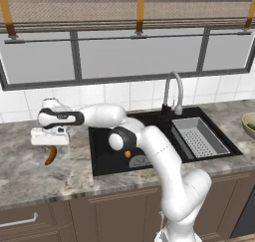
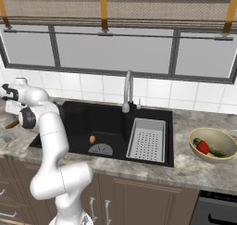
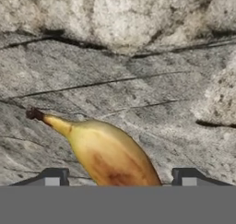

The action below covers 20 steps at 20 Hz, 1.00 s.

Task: There is a mixed pile of frozen fruits and vegetables on the counter. Locate all the frozen vegetables and place the items in a bowl on the counter. Take all the frozen fruits and defrost them in a running sink.

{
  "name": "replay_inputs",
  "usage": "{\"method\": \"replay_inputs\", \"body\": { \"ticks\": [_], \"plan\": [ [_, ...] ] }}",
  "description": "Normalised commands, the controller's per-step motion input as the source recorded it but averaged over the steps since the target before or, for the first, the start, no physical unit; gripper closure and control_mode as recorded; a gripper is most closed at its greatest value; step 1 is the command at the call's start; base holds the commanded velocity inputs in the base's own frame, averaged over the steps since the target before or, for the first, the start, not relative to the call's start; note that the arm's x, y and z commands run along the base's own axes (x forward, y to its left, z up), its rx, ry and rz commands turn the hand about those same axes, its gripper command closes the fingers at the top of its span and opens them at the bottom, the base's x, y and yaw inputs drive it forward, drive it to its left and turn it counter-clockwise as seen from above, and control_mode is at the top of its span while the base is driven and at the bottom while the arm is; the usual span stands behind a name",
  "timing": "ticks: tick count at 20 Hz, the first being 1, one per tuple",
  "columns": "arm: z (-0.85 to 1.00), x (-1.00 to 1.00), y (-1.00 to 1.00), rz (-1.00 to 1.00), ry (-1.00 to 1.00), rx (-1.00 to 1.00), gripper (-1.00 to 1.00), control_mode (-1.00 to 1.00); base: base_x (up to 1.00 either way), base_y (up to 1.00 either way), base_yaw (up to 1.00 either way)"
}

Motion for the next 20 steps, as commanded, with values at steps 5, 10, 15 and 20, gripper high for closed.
{"method": "replay_inputs", "body": {
  "ticks": [5, 10, 15, 20],
  "plan": [
    [-0.30, -0.28, 0.06, 0.00, 0.04, 0.00, 1.00, -1.00, 0.00, 0.00, 0.00],
    [-0.08, -0.31, -0.14, 0.00, -0.03, -0.02, 1.00, -1.00, 0.00, 0.00, 0.00],
    [0.71, -0.11, -0.69, 0.00, 0.04, -0.09, 1.00, -1.00, 0.00, 0.00, 0.00],
    [0.67, -0.21, -0.75, -0.01, 0.10, -0.14, 1.00, -1.00, 0.00, 0.00, 0.00]
  ]
}}
